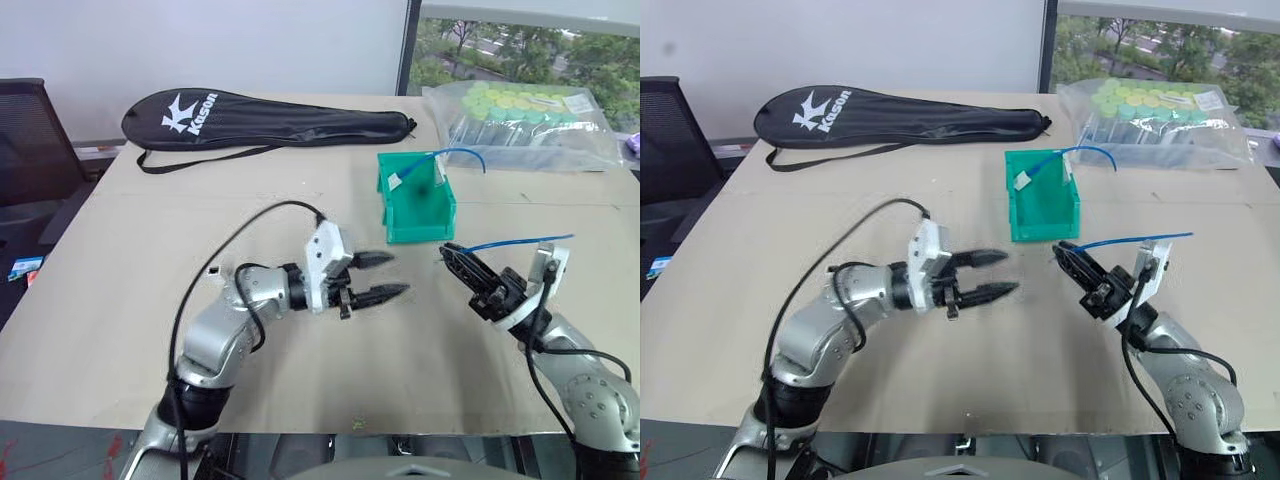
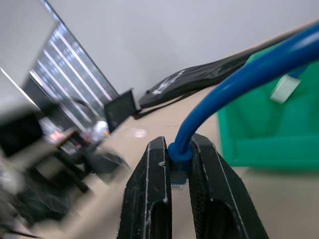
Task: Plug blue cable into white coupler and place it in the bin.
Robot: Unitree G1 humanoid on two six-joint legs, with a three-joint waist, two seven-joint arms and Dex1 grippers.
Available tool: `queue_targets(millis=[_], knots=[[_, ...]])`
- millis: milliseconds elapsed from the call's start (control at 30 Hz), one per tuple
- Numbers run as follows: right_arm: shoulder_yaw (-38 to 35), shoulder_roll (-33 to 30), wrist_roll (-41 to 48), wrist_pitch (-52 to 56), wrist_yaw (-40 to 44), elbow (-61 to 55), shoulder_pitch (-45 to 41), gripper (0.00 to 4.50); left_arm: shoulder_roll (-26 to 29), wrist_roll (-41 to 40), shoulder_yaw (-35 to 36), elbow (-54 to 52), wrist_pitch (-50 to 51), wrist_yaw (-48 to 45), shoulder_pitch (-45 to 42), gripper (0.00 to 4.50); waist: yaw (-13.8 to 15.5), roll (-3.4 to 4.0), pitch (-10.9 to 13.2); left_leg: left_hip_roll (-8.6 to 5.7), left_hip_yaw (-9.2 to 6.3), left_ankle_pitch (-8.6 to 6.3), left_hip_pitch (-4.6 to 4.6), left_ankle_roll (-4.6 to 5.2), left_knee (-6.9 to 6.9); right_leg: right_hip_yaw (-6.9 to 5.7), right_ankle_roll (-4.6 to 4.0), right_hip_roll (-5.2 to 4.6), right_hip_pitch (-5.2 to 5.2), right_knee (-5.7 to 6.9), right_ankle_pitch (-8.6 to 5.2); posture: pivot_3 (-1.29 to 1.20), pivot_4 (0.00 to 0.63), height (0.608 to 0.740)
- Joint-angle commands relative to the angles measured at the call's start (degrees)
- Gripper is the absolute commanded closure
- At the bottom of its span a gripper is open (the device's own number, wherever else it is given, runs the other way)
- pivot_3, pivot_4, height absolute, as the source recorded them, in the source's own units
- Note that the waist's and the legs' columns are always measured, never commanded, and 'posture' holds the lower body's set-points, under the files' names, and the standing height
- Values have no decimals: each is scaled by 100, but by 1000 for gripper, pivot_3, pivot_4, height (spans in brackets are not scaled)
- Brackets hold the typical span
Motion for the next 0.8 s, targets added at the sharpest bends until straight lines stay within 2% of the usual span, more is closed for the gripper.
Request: queue_targets(millis=[33,200,300,367,467,600,800], knots=[[-109,-12,-140,-232,312,139,-150,4500,-165,335,1035,-1067,-147,1244,600,1749,-14,2,1,1,-4,0,0,0,-2,-5,1,4,0,-1,1,0,150,740],[74,25,-354,-270,584,407,-334,4500,-695,882,1551,-1966,-541,2274,2439,1749,-12,2,1,1,1,0,2,-1,-21,-2,16,1,-3,-9,10,0,150,740],[161,64,-463,-273,687,519,-481,4500,-1134,1389,1871,-1493,-1274,2777,3577,1749,6,-2,3,0,0,-1,3,-2,-28,-4,3,-6,-4,-13,2,0,150,740],[176,90,-498,-268,724,583,-562,4500,-1442,1629,2028,-1031,-1591,3156,4000,1749,0,1,1,0,3,-1,8,-2,-28,-4,-5,-14,-5,-12,-2,0,150,740],[195,130,-557,-262,756,617,-612,4500,-1704,1932,1981,-535,-1908,3546,4079,1749,25,-8,6,0,5,0,2,-2,-27,-16,-8,-21,-7,-16,-1,0,150,740],[219,193,-583,-232,712,567,-647,4500,-1885,2026,1832,136,-2052,3776,3736,1749,37,-10,6,-1,8,-1,-4,-2,-26,-27,-8,-29,-9,-26,-1,0,150,740],[216,283,-590,-211,604,427,-599,4500,-1620,2061,1891,1179,-2179,3800,2964,1749,3,-6,2,1,14,0,-4,-1,-40,-26,1,-22,-8,-29,6,0,150,740]])
